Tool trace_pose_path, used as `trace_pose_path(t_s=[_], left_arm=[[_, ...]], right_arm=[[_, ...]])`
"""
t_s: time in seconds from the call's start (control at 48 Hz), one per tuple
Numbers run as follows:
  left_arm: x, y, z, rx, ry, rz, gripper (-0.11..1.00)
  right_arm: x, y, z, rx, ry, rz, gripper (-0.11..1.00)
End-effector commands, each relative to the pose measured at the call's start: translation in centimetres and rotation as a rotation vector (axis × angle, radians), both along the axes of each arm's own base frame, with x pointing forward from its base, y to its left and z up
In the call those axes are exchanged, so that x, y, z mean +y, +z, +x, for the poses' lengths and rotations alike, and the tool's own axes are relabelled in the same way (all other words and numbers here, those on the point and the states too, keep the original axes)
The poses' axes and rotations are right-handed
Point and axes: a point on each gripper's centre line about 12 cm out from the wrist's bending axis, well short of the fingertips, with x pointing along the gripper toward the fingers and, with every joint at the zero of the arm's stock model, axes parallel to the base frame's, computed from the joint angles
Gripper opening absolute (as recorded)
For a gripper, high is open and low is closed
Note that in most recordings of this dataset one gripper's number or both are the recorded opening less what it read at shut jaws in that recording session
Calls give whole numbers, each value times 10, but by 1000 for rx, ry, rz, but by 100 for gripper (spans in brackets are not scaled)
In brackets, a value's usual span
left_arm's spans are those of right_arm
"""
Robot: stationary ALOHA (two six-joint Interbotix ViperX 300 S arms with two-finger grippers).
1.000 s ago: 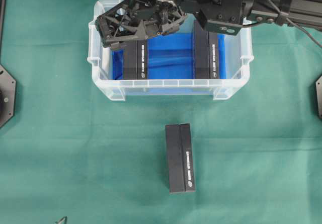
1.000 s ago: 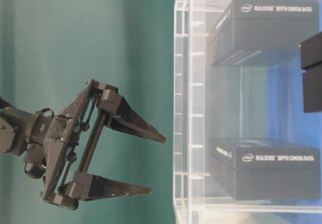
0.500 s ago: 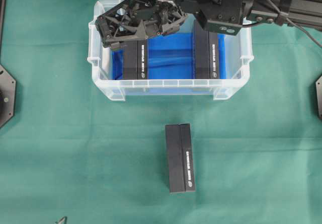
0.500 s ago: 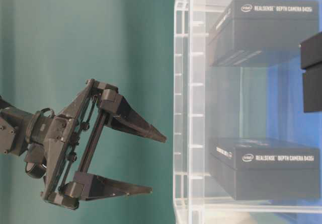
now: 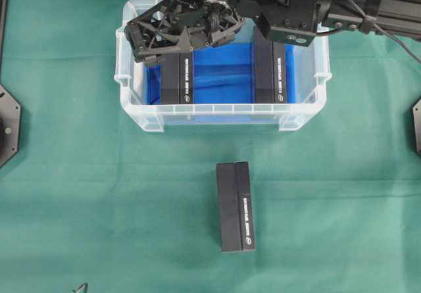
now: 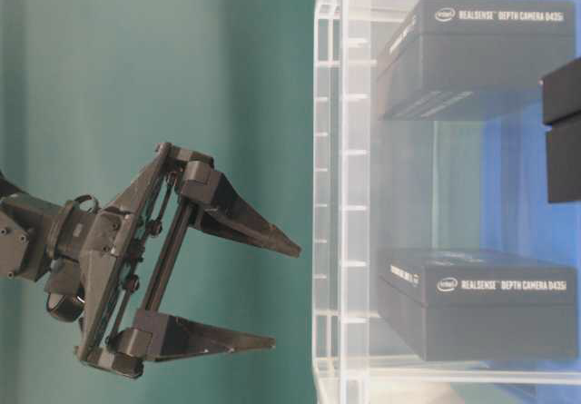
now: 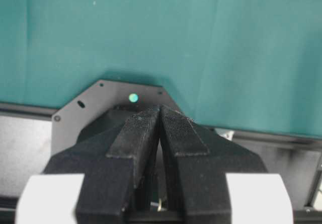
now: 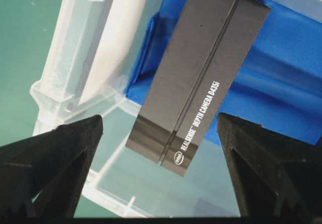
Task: Take the box out of the case with the right arm.
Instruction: 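Move the open right gripper over the left black box in the bin, then lower the right gripper around the left box and close it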
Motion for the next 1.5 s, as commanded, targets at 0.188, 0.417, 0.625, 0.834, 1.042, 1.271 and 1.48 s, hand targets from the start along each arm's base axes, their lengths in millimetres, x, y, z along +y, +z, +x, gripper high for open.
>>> trace_pose_path(t_s=[0.188,0.417,0.625,0.834,1.042,1.271,1.48], left_arm=[[0,3,1,-11,0,2,0],[0,3,1,-11,1,1,0],[0,3,2,-13,0,2,0],[0,3,1,-11,0,2,0],[0,3,1,-11,0,2,0],[0,3,2,-13,0,2,0],[0,3,1,-11,0,2,0]], right_arm=[[1,12,1,-31,6,-8,95],[0,9,2,-25,4,-7,95],[0,3,3,-12,2,-2,95],[-3,-4,4,0,-21,7,95],[-5,-18,5,32,-29,11,95],[-6,-38,4,72,-42,21,95],[-10,-56,10,57,-55,27,95]])
